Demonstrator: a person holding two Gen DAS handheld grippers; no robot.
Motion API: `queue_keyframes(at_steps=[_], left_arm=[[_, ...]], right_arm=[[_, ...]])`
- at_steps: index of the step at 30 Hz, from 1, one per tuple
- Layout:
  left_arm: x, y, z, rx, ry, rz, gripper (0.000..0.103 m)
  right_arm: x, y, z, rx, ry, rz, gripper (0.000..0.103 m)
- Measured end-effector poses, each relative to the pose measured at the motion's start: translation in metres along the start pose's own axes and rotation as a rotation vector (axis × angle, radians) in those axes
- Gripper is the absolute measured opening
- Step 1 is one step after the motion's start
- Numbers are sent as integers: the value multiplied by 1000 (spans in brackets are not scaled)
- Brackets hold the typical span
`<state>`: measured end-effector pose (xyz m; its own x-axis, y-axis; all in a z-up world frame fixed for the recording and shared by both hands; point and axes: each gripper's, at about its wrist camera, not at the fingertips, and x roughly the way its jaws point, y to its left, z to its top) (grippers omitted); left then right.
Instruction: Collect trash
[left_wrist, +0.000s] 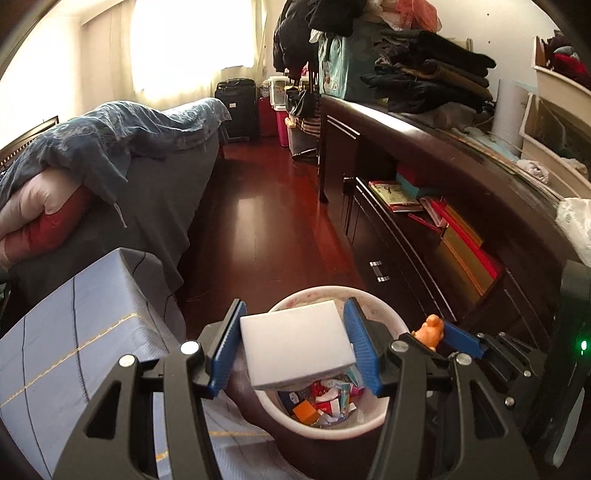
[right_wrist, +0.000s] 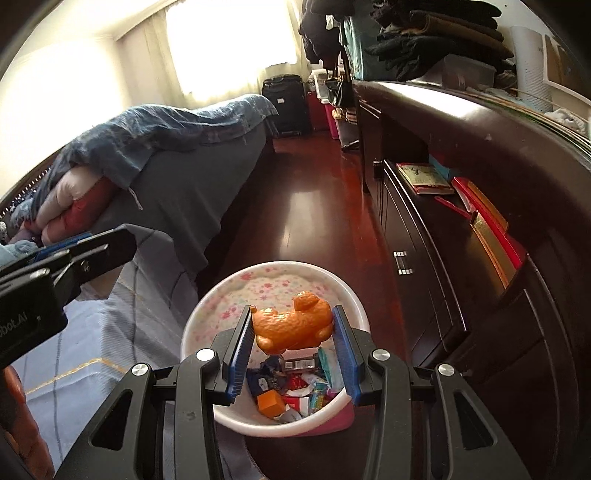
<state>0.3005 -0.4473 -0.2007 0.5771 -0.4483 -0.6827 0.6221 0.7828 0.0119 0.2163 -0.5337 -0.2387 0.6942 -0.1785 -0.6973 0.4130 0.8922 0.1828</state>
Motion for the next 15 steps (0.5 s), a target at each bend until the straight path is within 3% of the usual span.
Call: queue_keyframes(at_steps=[4, 7, 9, 15], left_arm=[[17, 3, 5, -22, 29, -18, 57], [29, 10, 9, -64, 47, -53, 72], [31, 15, 11, -87, 43, -73, 82], [15, 34, 13, -133, -9, -93, 98]], right_arm=[[11, 4, 2, -12, 4, -5, 42], [22, 9, 2, -32, 5, -14, 45], [29, 11, 1, -33, 2, -25, 68], [36, 10, -6, -11, 20, -48, 76]])
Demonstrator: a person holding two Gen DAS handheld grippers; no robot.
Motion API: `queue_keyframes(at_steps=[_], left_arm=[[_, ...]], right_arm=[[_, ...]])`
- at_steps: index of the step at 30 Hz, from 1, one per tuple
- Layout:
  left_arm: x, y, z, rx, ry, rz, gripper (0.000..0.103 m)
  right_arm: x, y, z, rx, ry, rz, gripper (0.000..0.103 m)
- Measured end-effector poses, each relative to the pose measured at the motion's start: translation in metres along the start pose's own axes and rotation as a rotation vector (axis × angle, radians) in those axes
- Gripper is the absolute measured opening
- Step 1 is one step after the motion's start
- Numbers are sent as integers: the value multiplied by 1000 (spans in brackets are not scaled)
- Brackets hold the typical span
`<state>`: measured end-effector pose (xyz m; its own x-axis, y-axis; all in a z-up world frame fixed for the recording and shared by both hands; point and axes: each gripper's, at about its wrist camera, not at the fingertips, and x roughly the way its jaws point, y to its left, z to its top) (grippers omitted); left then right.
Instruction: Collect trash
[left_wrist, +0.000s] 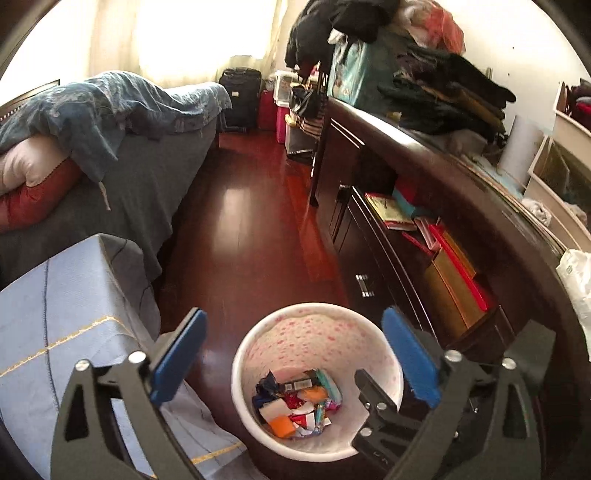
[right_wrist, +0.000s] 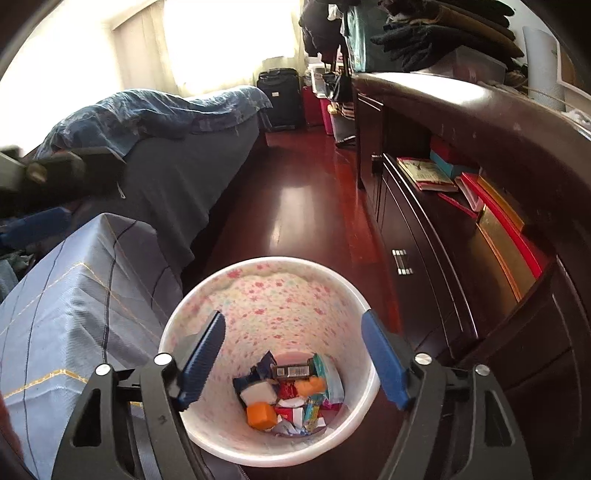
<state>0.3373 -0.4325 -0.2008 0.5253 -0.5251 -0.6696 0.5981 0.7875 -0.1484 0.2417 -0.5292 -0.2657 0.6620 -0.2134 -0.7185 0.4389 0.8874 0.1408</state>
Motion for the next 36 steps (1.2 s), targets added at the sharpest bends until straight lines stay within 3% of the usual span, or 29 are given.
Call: queue_keyframes(at_steps=[6, 10, 18, 22, 27, 36], left_arm=[[-35, 17, -8, -30, -43, 30, 99], [-75, 39, -22, -48, -83, 126, 99], [-163, 105, -62, -155, -134, 304, 99], [-205, 133, -83, -195, -163, 406, 99], [-265, 172, -112, -285, -199, 483, 99], [-375, 198, -146, -347, -333, 633, 99]], right_arm=[[-19, 9, -3, 0, 14, -16, 80], [-45, 25, -6, -21, -10, -8, 89], [-104, 101, -26, -155, -65, 101, 99], [-125, 143, -37, -217, -72, 182, 99], [-149, 194, -56, -272, -54, 292, 99], [-206, 251, -90, -349, -76, 405, 99]])
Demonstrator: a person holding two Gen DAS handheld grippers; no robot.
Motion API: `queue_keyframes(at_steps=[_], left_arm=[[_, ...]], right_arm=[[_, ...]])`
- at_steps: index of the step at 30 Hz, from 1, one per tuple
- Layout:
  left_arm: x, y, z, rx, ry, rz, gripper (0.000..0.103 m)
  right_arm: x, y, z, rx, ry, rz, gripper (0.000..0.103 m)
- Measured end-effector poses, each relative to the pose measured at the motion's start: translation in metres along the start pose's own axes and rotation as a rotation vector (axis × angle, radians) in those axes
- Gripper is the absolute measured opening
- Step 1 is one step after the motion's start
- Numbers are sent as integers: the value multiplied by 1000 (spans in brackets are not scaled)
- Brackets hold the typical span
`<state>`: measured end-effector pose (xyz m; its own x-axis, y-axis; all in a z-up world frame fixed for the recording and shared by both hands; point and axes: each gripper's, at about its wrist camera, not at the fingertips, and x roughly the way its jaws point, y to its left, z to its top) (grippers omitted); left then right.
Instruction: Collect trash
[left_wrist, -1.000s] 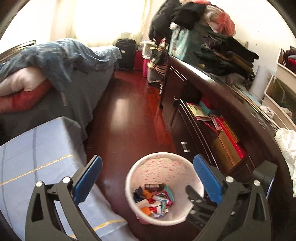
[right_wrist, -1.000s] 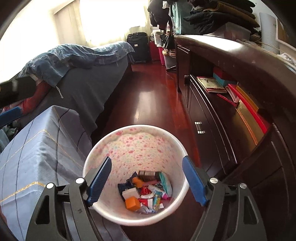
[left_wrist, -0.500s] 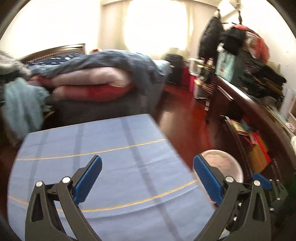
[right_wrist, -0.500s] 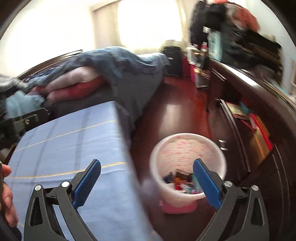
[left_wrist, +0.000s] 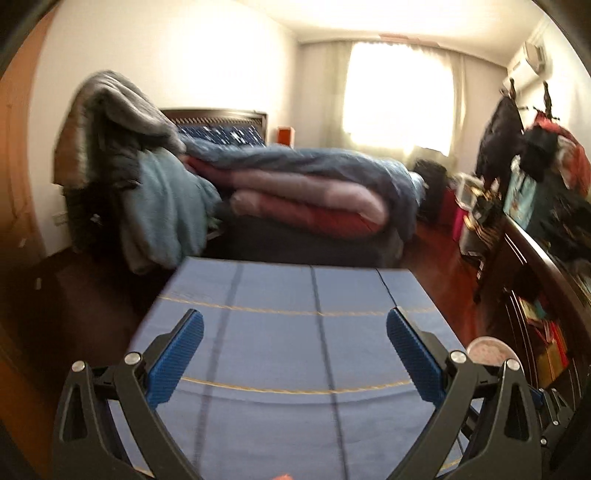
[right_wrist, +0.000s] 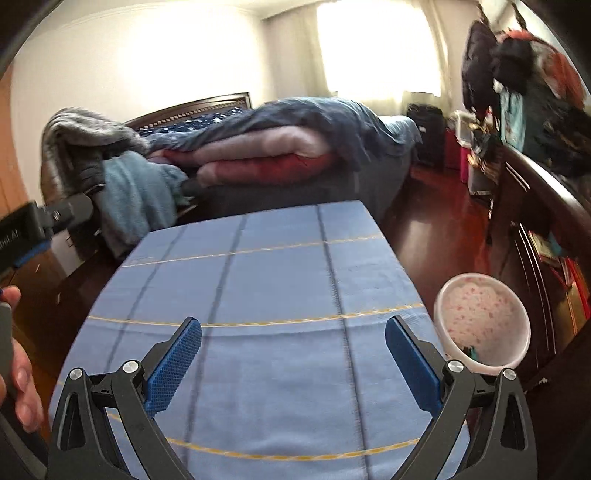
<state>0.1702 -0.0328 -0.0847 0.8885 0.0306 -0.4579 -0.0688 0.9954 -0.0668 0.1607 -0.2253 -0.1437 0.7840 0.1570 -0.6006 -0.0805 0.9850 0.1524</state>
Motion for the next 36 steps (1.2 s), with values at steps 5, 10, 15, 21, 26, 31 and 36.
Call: queue_keyframes(at_steps=[5, 10, 15, 21, 26, 31, 36], left_arm=[[-53, 25, 10, -12, -78, 30, 99], [-99, 37, 10, -3, -125, 44, 99], [-132, 46, 6, -7, -158, 25, 100], [-162, 53, 6, -42, -205, 8, 100], [-177, 55, 6, -44, -233, 3, 100], [-193, 55, 6, -50, -259, -11, 100], [-198, 54, 5, -52, -260, -10, 100]], right_arm=[[-33, 39, 7, -76, -80, 2, 99], [-80, 65, 14, -135, -198, -52, 99], [-112, 73, 19, -141, -265, -65, 99], [-138, 79, 20, -144, -318, -58, 99], [-154, 80, 18, -150, -342, -57, 99], [-161, 78, 16, -145, -354, -55, 99], [-167, 75, 15, -141, -367, -54, 99]])
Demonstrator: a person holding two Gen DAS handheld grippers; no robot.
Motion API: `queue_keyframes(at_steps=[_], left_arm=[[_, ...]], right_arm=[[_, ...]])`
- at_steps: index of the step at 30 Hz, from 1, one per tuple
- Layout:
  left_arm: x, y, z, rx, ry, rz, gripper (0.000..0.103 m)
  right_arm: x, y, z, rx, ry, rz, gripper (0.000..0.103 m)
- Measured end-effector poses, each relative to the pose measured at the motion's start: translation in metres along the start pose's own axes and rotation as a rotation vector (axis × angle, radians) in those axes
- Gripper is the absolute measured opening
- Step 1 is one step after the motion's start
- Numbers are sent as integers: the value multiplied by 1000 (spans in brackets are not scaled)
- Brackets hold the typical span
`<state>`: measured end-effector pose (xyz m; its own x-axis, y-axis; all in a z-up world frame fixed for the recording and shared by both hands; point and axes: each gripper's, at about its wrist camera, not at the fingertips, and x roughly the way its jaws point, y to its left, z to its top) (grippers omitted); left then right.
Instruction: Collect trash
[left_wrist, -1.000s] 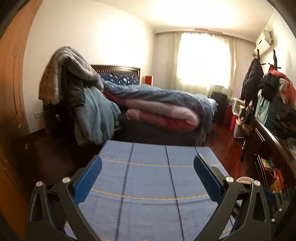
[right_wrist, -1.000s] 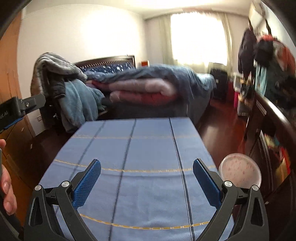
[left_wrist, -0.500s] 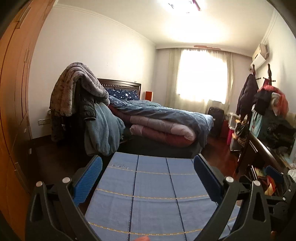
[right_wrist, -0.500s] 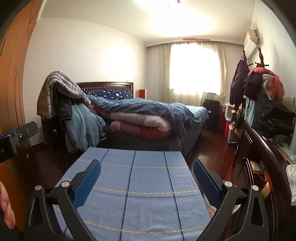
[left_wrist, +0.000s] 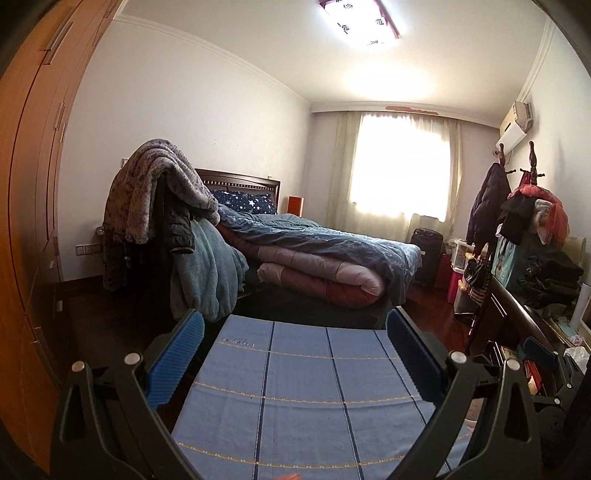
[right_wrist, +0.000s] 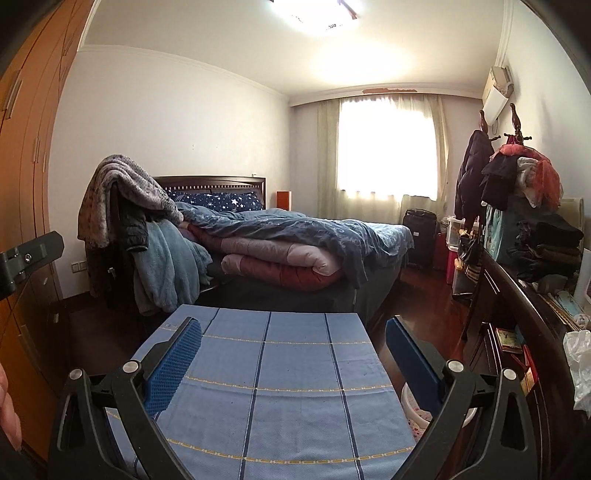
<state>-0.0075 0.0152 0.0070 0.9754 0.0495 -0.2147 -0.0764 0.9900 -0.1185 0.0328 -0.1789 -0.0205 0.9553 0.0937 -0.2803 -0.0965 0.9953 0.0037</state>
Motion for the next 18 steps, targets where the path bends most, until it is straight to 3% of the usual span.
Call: queue_keyframes(at_steps=[18], left_arm=[[-1, -7, 2, 4, -5, -22, 100]], right_arm=[[-5, -4, -1, -1, -4, 0, 99]])
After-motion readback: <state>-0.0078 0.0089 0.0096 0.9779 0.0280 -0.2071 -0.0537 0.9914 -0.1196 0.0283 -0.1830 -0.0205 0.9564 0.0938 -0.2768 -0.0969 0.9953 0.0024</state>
